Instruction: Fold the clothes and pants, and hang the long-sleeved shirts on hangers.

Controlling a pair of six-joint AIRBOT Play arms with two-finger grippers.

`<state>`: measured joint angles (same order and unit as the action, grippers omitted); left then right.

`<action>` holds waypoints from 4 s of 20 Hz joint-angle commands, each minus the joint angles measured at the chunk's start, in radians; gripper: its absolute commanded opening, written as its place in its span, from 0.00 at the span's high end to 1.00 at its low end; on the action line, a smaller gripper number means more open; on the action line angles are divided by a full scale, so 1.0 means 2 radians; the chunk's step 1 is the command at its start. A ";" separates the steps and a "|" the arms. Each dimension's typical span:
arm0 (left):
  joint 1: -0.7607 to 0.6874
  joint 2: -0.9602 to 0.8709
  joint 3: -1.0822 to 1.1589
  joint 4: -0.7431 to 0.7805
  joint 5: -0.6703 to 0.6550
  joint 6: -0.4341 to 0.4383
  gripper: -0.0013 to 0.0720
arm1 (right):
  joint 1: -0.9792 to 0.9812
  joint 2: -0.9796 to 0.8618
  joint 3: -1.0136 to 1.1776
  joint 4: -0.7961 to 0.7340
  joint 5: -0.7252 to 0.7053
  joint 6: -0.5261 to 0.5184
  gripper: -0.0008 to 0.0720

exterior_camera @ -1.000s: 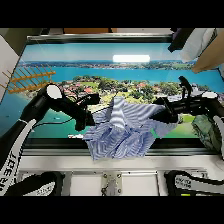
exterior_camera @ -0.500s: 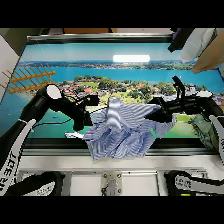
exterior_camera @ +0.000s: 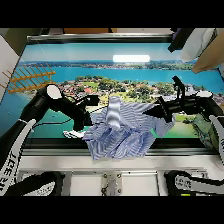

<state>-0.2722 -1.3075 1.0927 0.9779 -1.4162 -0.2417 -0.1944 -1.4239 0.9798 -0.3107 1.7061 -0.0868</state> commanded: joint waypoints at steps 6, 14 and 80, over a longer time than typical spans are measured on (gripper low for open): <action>0.000 0.000 0.001 -0.013 0.001 0.000 0.96 | 0.001 0.000 0.000 -0.001 0.000 0.004 0.97; 0.000 0.000 0.001 -0.013 0.002 -0.075 0.45 | 0.000 0.000 0.000 -0.001 0.000 0.004 0.97; 0.133 0.358 -0.061 0.097 0.181 -0.636 0.97 | -0.005 0.176 -0.031 0.034 -0.114 0.167 0.97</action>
<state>0.0528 -0.6380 0.8787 1.0653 -1.0122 -1.4509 -0.2096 -1.0733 0.9321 -0.3199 1.5257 0.2382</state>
